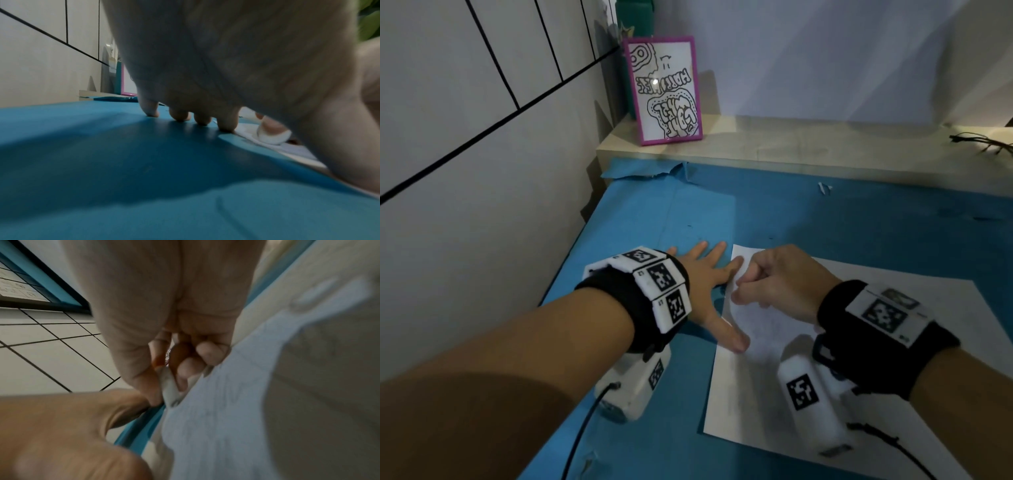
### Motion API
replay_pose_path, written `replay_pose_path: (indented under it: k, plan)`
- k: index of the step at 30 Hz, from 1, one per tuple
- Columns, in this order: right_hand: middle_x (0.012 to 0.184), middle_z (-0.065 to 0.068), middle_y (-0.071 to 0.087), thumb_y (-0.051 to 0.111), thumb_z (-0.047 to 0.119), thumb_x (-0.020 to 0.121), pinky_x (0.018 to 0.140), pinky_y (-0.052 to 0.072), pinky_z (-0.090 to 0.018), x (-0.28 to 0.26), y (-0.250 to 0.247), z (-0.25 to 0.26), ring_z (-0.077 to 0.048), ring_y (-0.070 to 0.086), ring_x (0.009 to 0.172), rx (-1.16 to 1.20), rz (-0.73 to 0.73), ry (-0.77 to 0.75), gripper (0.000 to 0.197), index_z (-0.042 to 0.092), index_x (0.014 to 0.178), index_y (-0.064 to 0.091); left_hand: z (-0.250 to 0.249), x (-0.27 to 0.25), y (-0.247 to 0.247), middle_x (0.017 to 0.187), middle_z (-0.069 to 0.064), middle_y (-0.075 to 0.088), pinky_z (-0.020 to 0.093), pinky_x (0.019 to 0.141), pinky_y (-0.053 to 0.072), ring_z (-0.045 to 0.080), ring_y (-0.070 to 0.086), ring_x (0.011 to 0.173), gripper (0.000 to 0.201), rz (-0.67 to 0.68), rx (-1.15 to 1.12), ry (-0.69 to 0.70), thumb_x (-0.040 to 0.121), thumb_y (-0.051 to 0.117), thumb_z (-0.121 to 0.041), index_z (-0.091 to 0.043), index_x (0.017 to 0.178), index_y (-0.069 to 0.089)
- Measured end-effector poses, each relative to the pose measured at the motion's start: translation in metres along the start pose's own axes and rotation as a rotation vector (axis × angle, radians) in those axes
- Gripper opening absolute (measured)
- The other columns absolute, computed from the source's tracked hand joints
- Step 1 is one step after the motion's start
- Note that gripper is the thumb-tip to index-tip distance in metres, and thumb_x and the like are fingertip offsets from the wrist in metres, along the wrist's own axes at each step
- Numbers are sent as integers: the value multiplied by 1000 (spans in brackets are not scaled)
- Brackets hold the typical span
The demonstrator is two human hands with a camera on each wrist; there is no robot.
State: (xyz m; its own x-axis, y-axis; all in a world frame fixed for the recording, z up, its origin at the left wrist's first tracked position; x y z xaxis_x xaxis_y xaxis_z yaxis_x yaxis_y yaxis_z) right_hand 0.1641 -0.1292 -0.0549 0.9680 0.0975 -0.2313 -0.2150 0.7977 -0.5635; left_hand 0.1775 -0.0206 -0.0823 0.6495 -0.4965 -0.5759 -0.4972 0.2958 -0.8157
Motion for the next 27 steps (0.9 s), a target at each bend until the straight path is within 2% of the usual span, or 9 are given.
replay_pose_path:
  k: [2, 5, 9, 11, 13, 16, 20, 24, 27]
  plan:
    - [44, 8, 55, 76, 13, 71, 47, 39, -15, 2, -3, -3, -4, 48, 41, 30, 1, 37, 21, 15, 58, 60, 0, 0, 0, 155, -5, -29, 54, 115, -7, 22, -23, 144, 123, -1, 8, 0, 62, 56, -83, -37, 146, -22]
    - [49, 2, 53, 74, 14, 71, 48, 40, -22, 5, -12, -7, -10, 45, 41, 37, -86, 58, 16, 12, 62, 62, 0, 1, 1, 155, -5, -28, 55, 115, -8, 23, -22, 144, 123, -2, 7, -4, 62, 56, -83, -37, 145, -23]
    - [43, 6, 55, 75, 12, 72, 47, 40, -20, 1, 1, -6, -6, 46, 39, 51, 60, 79, 20, 13, 57, 62, -1, -1, 0, 155, -4, -29, 54, 115, -8, 23, -23, 143, 123, -3, 11, -6, 62, 56, -83, -37, 146, -22]
    - [43, 6, 53, 76, 12, 72, 49, 39, -22, 4, -9, -9, -10, 46, 41, 82, -28, 87, 18, 13, 59, 63, -1, -1, 0, 155, -4, -29, 55, 115, -8, 23, -23, 143, 123, -3, 13, -7, 63, 57, -82, -37, 146, -23]
    - [41, 8, 52, 76, 15, 71, 49, 38, -19, 4, -12, -8, -7, 46, 40, 47, -58, 62, 18, 15, 60, 63, -1, -1, -1, 154, -4, -29, 54, 115, -8, 23, -23, 143, 123, 1, 15, -8, 63, 57, -82, -37, 145, -23]
    - [43, 8, 55, 79, 17, 69, 48, 39, -17, 0, -2, -6, -5, 47, 42, -9, 77, 77, 18, 16, 60, 63, -1, -2, -1, 154, -3, -30, 54, 115, -8, 23, -23, 143, 123, 2, 24, -7, 63, 56, -82, -37, 145, -23]
    - [45, 9, 57, 77, 13, 70, 51, 40, -21, 1, -16, -12, -7, 48, 45, 68, -81, 84, 13, 12, 64, 65, -2, -1, 0, 154, -4, -30, 55, 115, -7, 23, -23, 143, 123, 2, 16, -13, 64, 57, -81, -37, 145, -23]
    - [46, 7, 58, 78, 16, 69, 46, 39, -17, -7, -5, -10, -3, 47, 40, -7, 56, 75, 16, 13, 61, 64, -2, -2, -1, 155, -3, -29, 54, 115, -7, 24, -23, 144, 123, 2, 25, -12, 64, 57, -81, -37, 146, -23]
    - [41, 8, 55, 78, 15, 69, 41, 37, -14, -2, -19, -15, -3, 44, 35, 48, -52, 98, 15, 11, 63, 65, -2, -2, -1, 155, -4, -29, 54, 115, -8, 23, -23, 143, 122, 0, 19, -16, 64, 58, -81, -38, 145, -23]
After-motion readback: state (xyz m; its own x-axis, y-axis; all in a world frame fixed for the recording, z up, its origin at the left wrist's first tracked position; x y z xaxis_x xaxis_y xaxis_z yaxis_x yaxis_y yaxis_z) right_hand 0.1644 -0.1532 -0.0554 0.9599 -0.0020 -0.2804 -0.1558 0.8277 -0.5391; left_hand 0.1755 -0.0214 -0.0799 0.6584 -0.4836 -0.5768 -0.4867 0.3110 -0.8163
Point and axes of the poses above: each hand's wrist, its own x-axis towards the middle knuckle, its own y-axis out of the palm, z = x × y, the point moved 8 cm from there along x, towards the middle knuckle
